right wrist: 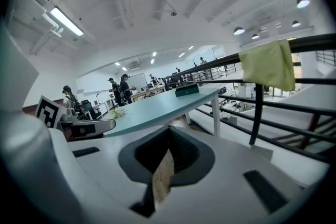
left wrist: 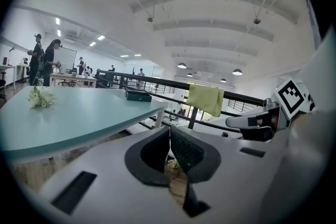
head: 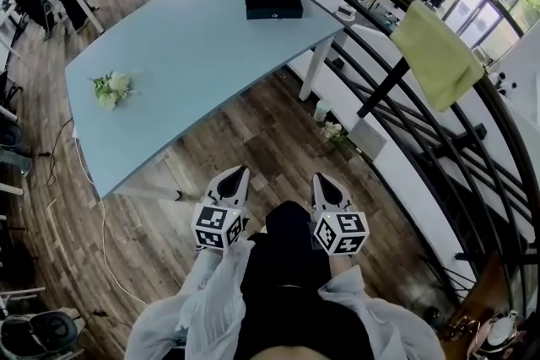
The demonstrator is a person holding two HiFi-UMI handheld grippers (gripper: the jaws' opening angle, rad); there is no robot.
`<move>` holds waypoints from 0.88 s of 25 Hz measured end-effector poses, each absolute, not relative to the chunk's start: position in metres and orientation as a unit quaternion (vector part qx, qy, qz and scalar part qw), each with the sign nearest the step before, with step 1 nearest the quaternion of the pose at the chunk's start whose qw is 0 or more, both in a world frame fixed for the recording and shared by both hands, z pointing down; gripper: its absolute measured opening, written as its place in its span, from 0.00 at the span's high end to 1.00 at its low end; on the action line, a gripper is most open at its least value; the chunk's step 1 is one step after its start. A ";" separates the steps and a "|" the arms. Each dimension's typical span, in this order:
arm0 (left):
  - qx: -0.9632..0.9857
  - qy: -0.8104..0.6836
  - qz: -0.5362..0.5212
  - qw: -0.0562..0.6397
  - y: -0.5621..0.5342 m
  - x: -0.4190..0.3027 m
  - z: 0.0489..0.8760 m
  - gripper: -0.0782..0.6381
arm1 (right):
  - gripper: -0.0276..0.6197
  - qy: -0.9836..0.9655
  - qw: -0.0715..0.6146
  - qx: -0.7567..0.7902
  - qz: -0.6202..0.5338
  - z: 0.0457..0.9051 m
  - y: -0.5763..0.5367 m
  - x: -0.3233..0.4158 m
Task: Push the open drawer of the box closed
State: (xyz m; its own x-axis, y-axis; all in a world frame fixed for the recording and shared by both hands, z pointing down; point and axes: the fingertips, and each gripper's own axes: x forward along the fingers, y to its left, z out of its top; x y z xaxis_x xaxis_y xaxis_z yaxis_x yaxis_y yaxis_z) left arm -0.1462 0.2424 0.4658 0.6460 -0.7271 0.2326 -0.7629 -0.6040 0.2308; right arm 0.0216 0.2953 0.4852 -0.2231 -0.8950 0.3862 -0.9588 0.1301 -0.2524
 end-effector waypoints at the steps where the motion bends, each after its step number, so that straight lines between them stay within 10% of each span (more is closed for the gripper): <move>1: 0.895 -0.415 0.058 0.154 0.242 -0.145 0.465 0.87 | 0.95 -0.747 0.070 0.620 0.227 0.485 0.293 0.023; 22: 0.887 -0.429 0.060 0.160 0.149 -0.115 0.473 0.87 | 0.95 -0.753 0.074 0.610 0.237 0.496 0.198 0.052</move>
State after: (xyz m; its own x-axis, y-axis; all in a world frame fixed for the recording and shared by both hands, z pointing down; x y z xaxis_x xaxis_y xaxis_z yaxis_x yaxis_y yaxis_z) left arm -0.1154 0.1490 0.4726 0.6253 -0.7414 0.2436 -0.7797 -0.5809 0.2335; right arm 0.0517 0.1977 0.4962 -0.2459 -0.8826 0.4006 -0.9527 0.1440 -0.2675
